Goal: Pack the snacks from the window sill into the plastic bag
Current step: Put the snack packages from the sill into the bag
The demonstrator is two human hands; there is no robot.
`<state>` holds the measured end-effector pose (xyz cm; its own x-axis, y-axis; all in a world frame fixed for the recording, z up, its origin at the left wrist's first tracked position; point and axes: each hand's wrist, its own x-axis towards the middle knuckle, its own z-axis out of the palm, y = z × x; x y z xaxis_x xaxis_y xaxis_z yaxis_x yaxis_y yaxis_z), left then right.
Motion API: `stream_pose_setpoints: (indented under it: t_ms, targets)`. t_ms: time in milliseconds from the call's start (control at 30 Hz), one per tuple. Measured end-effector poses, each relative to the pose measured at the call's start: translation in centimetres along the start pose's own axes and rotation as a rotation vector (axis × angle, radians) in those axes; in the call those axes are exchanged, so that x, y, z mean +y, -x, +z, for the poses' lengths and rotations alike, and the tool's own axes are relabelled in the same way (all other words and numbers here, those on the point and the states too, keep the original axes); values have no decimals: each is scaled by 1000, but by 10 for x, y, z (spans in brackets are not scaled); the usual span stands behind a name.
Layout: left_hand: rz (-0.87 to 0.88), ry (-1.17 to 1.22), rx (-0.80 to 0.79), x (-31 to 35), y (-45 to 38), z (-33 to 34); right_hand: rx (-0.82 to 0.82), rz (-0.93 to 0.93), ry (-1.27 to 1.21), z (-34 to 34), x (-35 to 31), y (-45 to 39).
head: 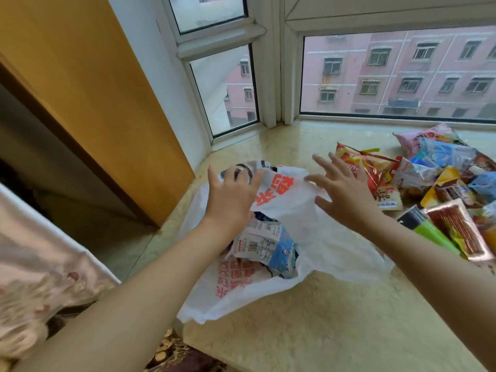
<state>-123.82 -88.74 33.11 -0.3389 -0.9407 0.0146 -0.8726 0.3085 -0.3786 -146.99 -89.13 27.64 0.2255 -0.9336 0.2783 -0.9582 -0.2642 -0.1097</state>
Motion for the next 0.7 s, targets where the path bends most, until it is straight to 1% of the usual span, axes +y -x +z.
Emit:
stream_pose_setpoints:
  t_ms: [33, 67, 100, 167, 200, 267, 333, 367, 433, 500, 567, 600, 633, 667, 700]
  targets:
    - [-70, 73, -1, -7, -9, 2, 77, 28, -121, 2, -2, -3]
    - [-145, 203, 15, -16, -18, 4, 134, 94, -277, 0, -4, -9]
    - [-220, 365, 27, -26, -26, 4, 142, 200, -483, -5, -4, -16]
    - [-333, 684, -1, -46, -41, 3, 20, 426, -919, -19, -2, -35]
    - [-375, 830, -27, -56, -49, 5, -47, 506, -1066, -23, 3, -44]
    - [-457, 1112, -79, -70, -60, 6, -138, 587, -1176, -25, 15, -61]
    - [-534, 1325, -127, -77, -70, 9, -129, 630, -1211, -21, 22, -77]
    - [-548, 1384, -138, -79, -74, 11, -107, 658, -1237, -19, 24, -84]
    - [-553, 1462, -153, -83, -81, 16, -89, 726, -1314, -18, 27, -96]
    - [-618, 1529, -182, -93, -90, 23, -98, 800, -1381, -17, 32, -108]
    - [-684, 1590, -307, -107, -98, 35, -147, 873, -1387, -11, 38, -115]
    - [-680, 1555, -393, -113, -102, 42, -178, 888, -1345, -7, 40, -116]
    - [-645, 1452, -456, -117, -107, 49, -180, 887, -1252, 0, 43, -116]
    - [-595, 1304, -472, -118, -112, 55, -157, 875, -1122, 6, 43, -117]
    - [-545, 1138, -420, -116, -117, 61, -94, 872, -990, 14, 41, -118]
